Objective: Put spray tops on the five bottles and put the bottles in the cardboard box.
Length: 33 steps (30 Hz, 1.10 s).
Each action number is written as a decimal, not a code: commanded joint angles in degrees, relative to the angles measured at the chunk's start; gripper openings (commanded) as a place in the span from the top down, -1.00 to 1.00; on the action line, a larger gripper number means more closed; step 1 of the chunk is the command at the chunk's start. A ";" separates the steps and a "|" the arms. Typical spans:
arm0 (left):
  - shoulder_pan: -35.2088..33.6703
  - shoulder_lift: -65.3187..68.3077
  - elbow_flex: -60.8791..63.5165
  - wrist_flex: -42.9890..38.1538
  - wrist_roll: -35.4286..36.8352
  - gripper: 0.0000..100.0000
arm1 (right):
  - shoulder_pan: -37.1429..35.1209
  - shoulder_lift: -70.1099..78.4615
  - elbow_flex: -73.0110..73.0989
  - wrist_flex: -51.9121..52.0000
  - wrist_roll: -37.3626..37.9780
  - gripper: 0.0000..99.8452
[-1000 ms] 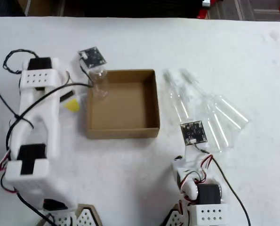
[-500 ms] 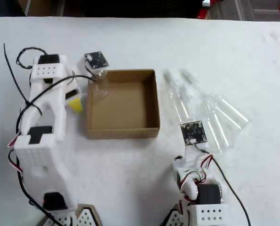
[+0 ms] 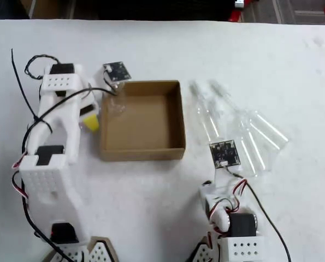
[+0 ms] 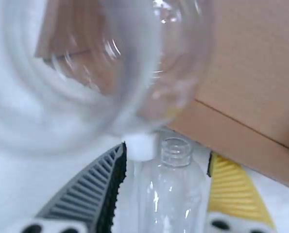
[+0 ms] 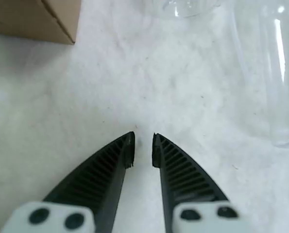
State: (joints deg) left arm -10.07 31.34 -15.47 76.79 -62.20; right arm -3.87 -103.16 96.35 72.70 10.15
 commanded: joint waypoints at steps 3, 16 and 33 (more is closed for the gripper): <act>1.01 -0.40 0.70 0.26 -1.14 0.49 | 0.04 -0.04 0.53 0.22 -0.26 0.91; 0.92 -0.40 0.97 0.70 -2.29 0.49 | 0.04 -0.04 0.53 0.22 -0.26 0.91; 1.89 -1.10 4.66 -1.67 -2.37 0.89 | 0.04 -0.04 0.53 0.22 -0.26 0.91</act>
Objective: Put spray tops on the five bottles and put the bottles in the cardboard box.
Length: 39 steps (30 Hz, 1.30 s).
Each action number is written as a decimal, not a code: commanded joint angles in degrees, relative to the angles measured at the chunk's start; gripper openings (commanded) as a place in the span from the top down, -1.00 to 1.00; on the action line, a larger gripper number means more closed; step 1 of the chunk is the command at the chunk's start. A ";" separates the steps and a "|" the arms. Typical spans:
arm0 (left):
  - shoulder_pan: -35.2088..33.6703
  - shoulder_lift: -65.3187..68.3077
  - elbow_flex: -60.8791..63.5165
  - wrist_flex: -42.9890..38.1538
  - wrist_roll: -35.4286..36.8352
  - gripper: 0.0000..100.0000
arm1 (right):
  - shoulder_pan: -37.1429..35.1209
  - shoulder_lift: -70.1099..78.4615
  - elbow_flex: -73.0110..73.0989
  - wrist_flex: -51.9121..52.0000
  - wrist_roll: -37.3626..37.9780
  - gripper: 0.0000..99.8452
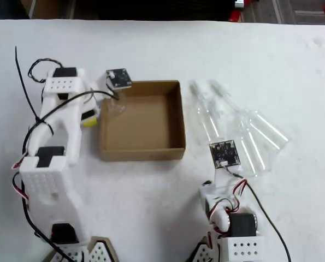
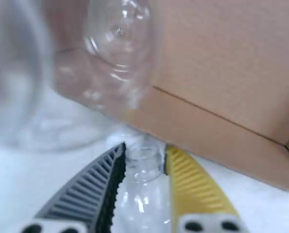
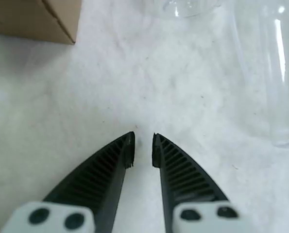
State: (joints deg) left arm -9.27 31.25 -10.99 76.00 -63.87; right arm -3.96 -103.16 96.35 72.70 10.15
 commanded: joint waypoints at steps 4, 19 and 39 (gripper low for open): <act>1.10 -1.19 0.18 0.70 -0.70 0.92 | 0.13 -0.04 0.53 0.22 -0.26 0.91; 4.79 -11.74 -16.88 25.67 -0.35 0.94 | 0.13 -0.04 0.53 0.22 -0.26 0.91; 4.88 -42.42 -15.30 25.93 29.98 0.95 | 0.13 -0.04 0.53 0.22 -0.26 0.91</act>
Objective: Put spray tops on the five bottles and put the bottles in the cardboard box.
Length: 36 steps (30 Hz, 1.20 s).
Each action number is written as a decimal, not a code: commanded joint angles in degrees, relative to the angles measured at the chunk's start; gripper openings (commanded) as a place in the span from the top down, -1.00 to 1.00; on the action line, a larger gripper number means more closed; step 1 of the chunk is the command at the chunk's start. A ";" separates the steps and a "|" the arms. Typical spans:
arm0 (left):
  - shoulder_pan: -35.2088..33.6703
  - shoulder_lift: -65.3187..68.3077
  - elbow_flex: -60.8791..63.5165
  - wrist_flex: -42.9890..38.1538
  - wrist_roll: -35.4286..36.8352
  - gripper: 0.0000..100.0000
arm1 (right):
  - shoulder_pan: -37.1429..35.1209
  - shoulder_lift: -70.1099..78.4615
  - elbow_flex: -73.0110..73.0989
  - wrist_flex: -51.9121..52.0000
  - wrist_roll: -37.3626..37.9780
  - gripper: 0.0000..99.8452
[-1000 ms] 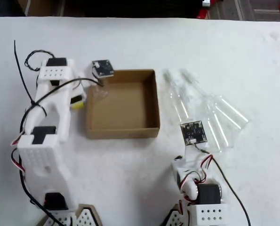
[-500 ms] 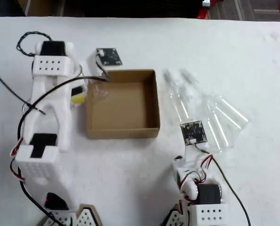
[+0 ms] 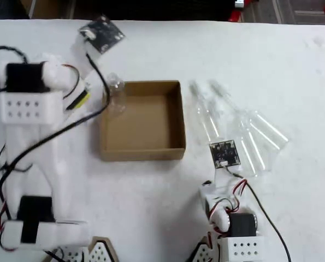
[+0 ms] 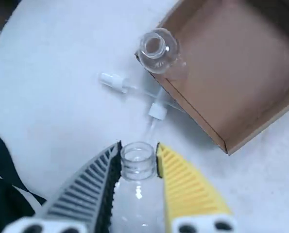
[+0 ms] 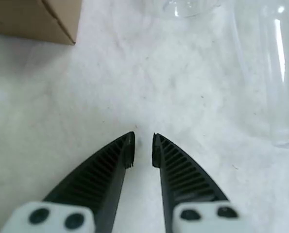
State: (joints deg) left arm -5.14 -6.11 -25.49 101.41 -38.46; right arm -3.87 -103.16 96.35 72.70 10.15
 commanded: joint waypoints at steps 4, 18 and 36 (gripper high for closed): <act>1.80 -8.04 7.74 -1.93 13.27 0.96 | 0.04 -0.04 0.53 0.22 -0.26 0.91; 2.77 -39.16 41.49 -26.02 23.38 0.96 | 0.04 -0.04 0.53 0.22 -0.26 0.91; 13.32 -43.03 77.10 -78.95 44.92 0.96 | 0.04 -0.04 0.53 0.22 -0.26 0.91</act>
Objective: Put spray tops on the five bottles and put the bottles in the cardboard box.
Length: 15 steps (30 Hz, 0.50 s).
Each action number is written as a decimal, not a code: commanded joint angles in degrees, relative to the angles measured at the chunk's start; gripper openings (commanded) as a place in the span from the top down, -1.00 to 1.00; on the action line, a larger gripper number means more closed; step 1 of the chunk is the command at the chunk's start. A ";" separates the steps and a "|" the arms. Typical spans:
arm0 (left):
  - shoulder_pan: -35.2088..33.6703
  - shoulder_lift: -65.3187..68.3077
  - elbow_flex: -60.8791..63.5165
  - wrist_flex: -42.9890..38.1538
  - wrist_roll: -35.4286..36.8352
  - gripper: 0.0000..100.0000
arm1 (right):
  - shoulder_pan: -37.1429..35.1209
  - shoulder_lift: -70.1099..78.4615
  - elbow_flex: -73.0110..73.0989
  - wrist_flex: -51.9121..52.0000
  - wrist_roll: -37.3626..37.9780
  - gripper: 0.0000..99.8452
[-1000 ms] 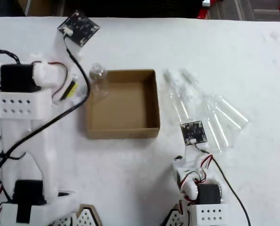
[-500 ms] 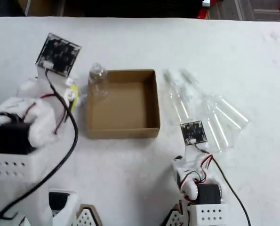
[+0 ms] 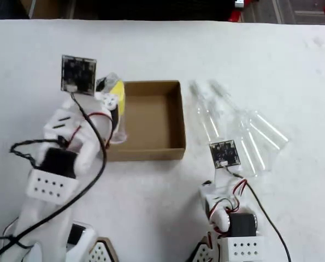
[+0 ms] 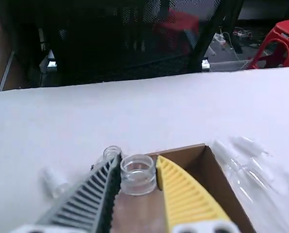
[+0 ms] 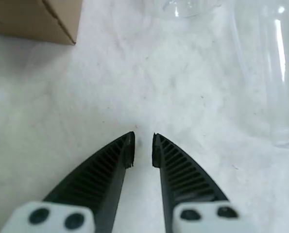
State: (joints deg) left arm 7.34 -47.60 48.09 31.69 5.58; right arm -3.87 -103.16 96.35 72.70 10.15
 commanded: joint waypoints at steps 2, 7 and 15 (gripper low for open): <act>0.84 -1.54 6.77 -12.92 1.05 0.96 | 0.04 -0.04 0.53 0.22 -0.26 0.91; 0.84 -1.63 15.91 -23.91 1.14 0.96 | 0.04 -0.04 0.53 0.22 -0.26 0.91; 0.75 -1.63 32.26 -46.86 0.79 0.96 | -0.04 -0.04 0.53 0.22 -0.26 0.91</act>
State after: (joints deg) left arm 7.60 -47.60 77.63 -6.73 6.02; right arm -3.87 -103.16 96.35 72.70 10.15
